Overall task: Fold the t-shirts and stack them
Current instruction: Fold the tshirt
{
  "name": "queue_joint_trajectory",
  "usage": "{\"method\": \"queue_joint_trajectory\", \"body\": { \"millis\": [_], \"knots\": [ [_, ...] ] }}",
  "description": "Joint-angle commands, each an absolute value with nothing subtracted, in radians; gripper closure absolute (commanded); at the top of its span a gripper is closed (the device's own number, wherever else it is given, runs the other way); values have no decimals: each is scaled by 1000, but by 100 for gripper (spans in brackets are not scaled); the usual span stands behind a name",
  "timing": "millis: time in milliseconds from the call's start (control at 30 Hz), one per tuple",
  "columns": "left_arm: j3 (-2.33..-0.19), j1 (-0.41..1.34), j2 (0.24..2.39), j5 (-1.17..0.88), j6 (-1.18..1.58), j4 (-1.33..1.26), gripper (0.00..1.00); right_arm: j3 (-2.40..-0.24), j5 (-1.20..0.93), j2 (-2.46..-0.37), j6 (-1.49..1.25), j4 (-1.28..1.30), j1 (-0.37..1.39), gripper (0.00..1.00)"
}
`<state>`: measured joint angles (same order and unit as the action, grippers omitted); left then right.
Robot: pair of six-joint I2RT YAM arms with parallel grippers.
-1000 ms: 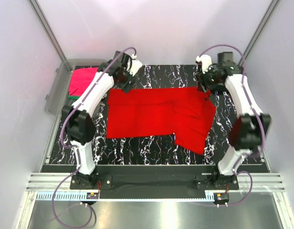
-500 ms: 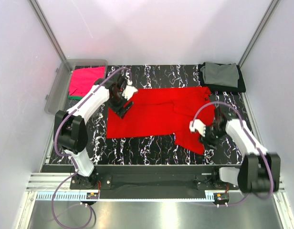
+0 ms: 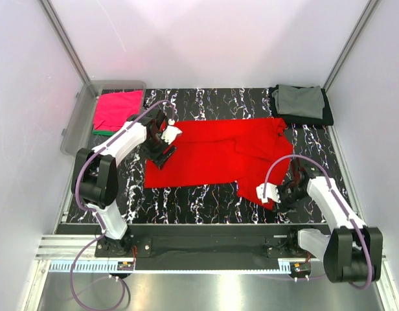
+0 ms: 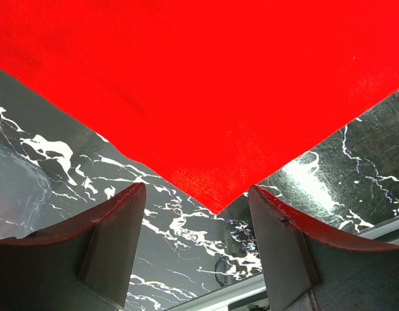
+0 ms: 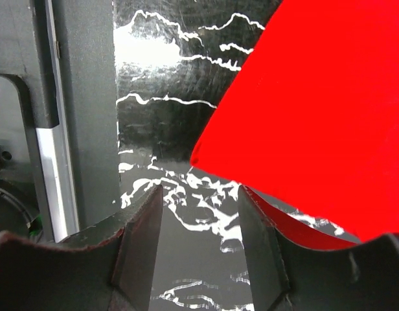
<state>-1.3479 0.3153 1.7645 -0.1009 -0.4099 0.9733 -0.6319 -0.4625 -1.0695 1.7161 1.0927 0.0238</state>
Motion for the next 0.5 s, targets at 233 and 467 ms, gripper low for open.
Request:
{"method": "queue_joint_trajectory", "body": {
  "millis": [233,467],
  "knots": [
    [-1368,313,1758,-72,-394,946,31,-624,-497,-1181,1729,1002,116,47],
    [-1353,308,1750,-51,-411,946,31,-600,-466,-1227,1678,946,176,50]
  ]
}}
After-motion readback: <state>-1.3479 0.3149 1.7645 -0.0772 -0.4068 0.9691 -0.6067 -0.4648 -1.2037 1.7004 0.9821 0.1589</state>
